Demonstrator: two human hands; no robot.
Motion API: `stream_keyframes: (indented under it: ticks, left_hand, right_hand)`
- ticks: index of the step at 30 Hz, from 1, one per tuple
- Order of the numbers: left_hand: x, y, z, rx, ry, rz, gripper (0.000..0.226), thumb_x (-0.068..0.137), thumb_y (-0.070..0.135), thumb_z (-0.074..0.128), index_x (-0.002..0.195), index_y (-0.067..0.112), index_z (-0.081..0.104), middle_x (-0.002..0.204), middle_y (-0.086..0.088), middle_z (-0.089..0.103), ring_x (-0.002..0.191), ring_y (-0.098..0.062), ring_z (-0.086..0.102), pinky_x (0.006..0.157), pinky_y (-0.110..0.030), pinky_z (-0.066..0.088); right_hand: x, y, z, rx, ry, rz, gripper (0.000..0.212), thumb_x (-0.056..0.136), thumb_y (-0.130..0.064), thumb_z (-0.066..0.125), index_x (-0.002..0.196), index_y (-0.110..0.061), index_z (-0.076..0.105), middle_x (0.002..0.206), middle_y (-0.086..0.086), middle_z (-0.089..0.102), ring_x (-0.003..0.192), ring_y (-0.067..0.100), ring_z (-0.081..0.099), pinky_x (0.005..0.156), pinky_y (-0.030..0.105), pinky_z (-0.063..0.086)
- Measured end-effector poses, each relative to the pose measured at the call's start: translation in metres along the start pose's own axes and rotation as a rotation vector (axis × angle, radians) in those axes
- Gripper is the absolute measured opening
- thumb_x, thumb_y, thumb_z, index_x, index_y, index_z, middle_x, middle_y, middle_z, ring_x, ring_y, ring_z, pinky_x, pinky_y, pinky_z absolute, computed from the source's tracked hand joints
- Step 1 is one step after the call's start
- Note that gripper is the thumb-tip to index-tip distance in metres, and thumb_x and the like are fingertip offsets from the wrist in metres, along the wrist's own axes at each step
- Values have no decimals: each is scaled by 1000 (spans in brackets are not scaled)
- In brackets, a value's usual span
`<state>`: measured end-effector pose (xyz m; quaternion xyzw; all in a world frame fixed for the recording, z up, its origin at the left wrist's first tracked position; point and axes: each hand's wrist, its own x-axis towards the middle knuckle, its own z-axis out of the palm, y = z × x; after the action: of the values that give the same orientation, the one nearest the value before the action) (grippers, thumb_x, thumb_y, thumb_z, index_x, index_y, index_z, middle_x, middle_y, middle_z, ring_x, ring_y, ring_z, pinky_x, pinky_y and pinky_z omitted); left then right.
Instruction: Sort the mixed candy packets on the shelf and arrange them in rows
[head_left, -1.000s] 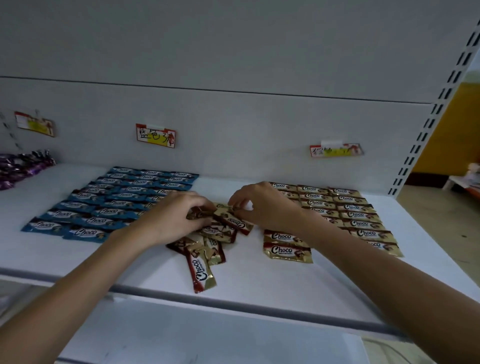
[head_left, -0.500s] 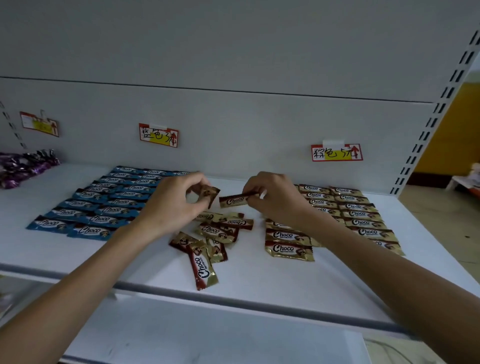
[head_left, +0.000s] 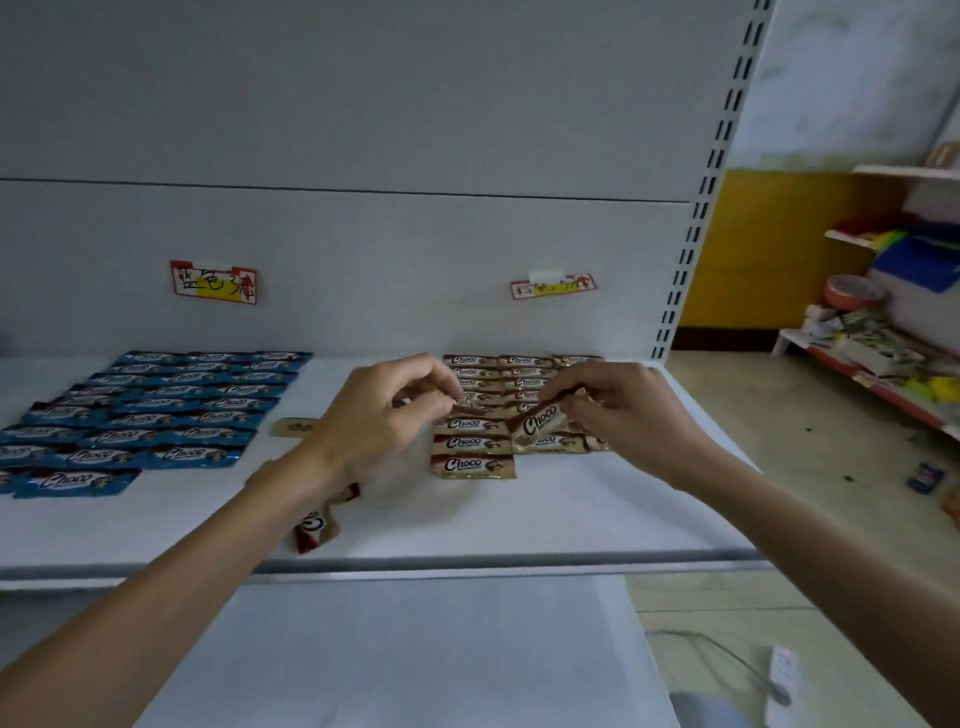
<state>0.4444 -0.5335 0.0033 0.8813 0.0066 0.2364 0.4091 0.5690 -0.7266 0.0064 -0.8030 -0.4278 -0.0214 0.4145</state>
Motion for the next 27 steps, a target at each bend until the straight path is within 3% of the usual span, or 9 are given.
stream_keyframes:
  ticks: [2,5,7,11,14,17,21,24,27]
  left_hand:
    - [4,5,15,18,-30,28,14,84,35,58,75,24,62,67,19,61,64,1,54,60,-11,37]
    - [7,15,41,108,-62,87,20,84,19,67,71,32,58,64,23,59,66,6,54,61,-7,35]
    - [7,18,57,125,-121,112,23,82,16,69,78,35,57,74,23,60,74,10,56,66,-4,37]
    - [9,17,75,204,-197,137,21,84,17,67,97,33,62,89,14,65,83,1,59,73,-17,44]
    - [13,17,81,260,-233,179,36,87,13,60,113,39,58,94,15,58,83,0,55,70,-10,39]
    - [19,19,85,270,-230,195,33,89,11,55,109,35,65,93,5,55,80,5,48,68,-5,32]
    - [24,24,88,224,-142,166,20,87,22,62,106,24,70,91,3,56,75,0,51,64,-6,34]
    - [20,22,85,252,-159,157,36,87,42,55,117,23,65,97,9,57,82,0,53,70,-8,33]
    - [13,15,77,389,-184,186,33,91,30,54,123,23,60,96,10,55,80,6,49,70,-7,33]
  right_hand:
    - [-16,13,-14,-12,18,40,36,84,-5,56,82,-38,69,88,-11,70,74,4,62,68,25,52]
    - [-40,31,-31,-91,35,87,37,84,-7,58,79,-43,65,82,-18,69,70,2,60,62,20,47]
    - [-50,40,-39,-161,35,121,30,83,-11,60,79,-40,67,82,-20,68,72,3,58,64,19,46]
    - [-61,54,-44,-208,58,178,13,79,-20,66,80,-33,70,80,-14,69,74,3,57,64,12,40]
    - [-64,61,-48,-228,52,173,12,78,-19,68,79,-30,69,76,-11,68,75,1,57,63,9,40]
    - [-62,64,-50,-243,6,139,13,79,-15,66,79,-28,67,76,-14,65,77,-6,54,64,6,39]
    - [-56,67,-47,-286,-31,54,16,82,-15,63,86,-29,69,89,-17,62,85,-5,53,65,7,39]
    - [-53,71,-46,-294,-48,32,18,83,-13,61,85,-28,72,90,-17,61,84,-5,54,66,7,40]
    - [-52,73,-45,-272,-45,21,18,83,-11,62,85,-26,73,90,-14,63,84,-4,54,66,7,41]
